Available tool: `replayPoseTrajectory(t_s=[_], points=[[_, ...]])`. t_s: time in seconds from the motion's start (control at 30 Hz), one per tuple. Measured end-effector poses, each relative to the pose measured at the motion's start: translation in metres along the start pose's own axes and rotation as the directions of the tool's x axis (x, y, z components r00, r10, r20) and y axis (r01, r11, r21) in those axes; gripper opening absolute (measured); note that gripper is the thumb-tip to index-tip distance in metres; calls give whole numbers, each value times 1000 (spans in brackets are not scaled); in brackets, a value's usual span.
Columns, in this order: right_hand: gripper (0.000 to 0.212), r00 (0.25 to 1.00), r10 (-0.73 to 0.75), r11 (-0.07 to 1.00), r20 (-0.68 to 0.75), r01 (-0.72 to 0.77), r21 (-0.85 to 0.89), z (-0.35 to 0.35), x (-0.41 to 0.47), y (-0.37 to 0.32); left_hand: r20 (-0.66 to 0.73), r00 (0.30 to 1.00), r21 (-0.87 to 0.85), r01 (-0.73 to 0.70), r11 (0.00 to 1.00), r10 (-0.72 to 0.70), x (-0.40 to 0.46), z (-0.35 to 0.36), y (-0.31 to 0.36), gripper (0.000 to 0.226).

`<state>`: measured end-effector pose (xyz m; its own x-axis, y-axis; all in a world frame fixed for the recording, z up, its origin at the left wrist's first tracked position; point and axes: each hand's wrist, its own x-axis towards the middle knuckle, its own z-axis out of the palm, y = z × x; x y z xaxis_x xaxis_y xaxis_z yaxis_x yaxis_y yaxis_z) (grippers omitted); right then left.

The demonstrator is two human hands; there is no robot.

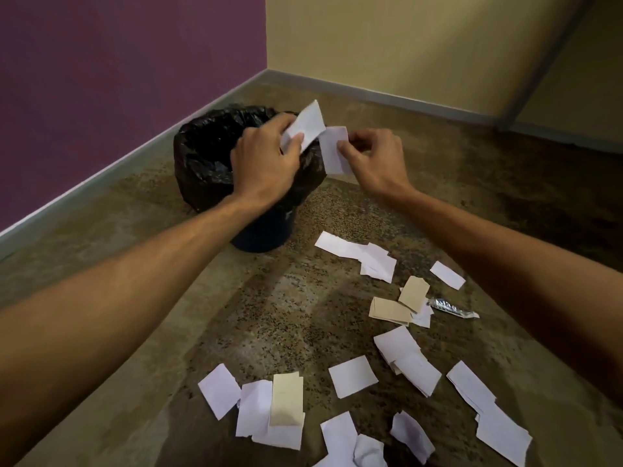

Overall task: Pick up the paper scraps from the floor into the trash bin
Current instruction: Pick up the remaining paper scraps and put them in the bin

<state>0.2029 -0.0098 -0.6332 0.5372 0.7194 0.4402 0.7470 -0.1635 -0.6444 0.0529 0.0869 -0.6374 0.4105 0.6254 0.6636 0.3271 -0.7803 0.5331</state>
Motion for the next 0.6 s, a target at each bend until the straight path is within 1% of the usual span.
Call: replayPoseTrajectory(t_s=[0.07,0.17,0.27,0.4,0.5,0.6], points=[[30,1000,-25,1000,-4,25,4,6,9,-11,-48,998,32,45,998,-44,9,-9,-8,34],[29,998,-64,997,-22,63,-40,18,21,-25,-111,989,104,113,988,-101,14,-19,-25,31],[33,998,-56,996,-17,55,-64,35,34,-33,-115,979,130,182,975,-168,14,-23,-45,30],[36,999,-33,999,-8,32,-30,56,44,-33,-66,971,181,238,954,-229,17,-24,-59,30],[29,999,-29,999,30,30,-27,66,43,-30,-21,965,198,261,945,-262,15,-20,-65,34],[24,995,-18,1000,103,20,-14,70,42,-29,69,956,182,269,946,-285,15,-16,-70,33]])
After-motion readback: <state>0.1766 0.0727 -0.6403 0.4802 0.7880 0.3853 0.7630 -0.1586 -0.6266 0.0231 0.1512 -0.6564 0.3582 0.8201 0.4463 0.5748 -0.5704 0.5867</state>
